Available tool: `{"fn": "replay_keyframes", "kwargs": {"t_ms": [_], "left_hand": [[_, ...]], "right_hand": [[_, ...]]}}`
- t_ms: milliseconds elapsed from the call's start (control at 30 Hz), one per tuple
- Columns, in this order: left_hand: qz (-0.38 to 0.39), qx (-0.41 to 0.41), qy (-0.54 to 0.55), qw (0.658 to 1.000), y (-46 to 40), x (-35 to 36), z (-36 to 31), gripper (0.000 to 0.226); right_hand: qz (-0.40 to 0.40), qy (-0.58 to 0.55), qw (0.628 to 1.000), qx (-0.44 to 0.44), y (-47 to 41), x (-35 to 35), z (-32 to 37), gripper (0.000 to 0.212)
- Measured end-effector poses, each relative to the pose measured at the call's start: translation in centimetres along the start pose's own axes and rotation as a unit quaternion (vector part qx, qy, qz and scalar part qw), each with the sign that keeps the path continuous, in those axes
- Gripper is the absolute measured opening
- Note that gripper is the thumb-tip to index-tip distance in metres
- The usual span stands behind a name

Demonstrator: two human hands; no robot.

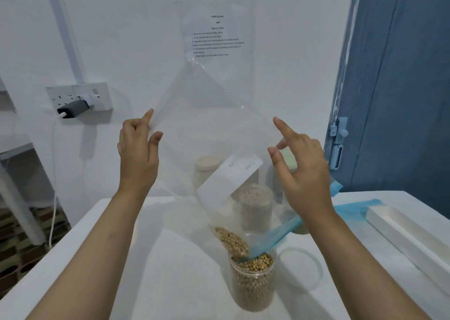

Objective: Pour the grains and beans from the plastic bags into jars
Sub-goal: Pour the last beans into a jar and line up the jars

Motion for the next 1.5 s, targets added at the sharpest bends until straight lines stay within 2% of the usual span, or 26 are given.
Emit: {"fn": "replay_keyframes", "kwargs": {"t_ms": [967, 1167, 1267, 1400, 1500], "left_hand": [[-0.006, 0.030, -0.034, 0.999, -1.0, -1.1, -2.8, 0.047], [-0.043, -0.027, -0.024, 0.998, 0.4, -1.0, -2.0, 0.051], [-0.055, -0.066, 0.019, 0.996, 1.0, -0.8, -1.6, 0.057], [-0.063, -0.203, 0.114, 0.971, 2.4, 0.2, -2.0, 0.066], [-0.067, -0.246, 0.150, 0.955, 3.0, 0.8, -2.3, 0.064]], "right_hand": [[-0.032, -0.048, 0.998, 0.012, 1.0, -0.3, 0.0, 0.040], [-0.040, -0.056, 0.998, -0.013, 1.1, 0.0, 0.6, 0.039], [-0.040, -0.059, 0.997, -0.015, 1.0, 0.1, 0.7, 0.038], [-0.038, -0.058, 0.997, -0.023, 0.9, 0.3, 0.8, 0.038], [-0.032, -0.056, 0.998, -0.019, 1.1, 0.4, 0.7, 0.039]]}}
Point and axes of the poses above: each hand's wrist, its own y-axis away from the middle knuckle, its own x-axis out of the palm, z = x × y, the point moved 1 cm from there along -y, towards the middle knuckle, and after that the axes turned 1 degree about x, right-handed, at the moved point
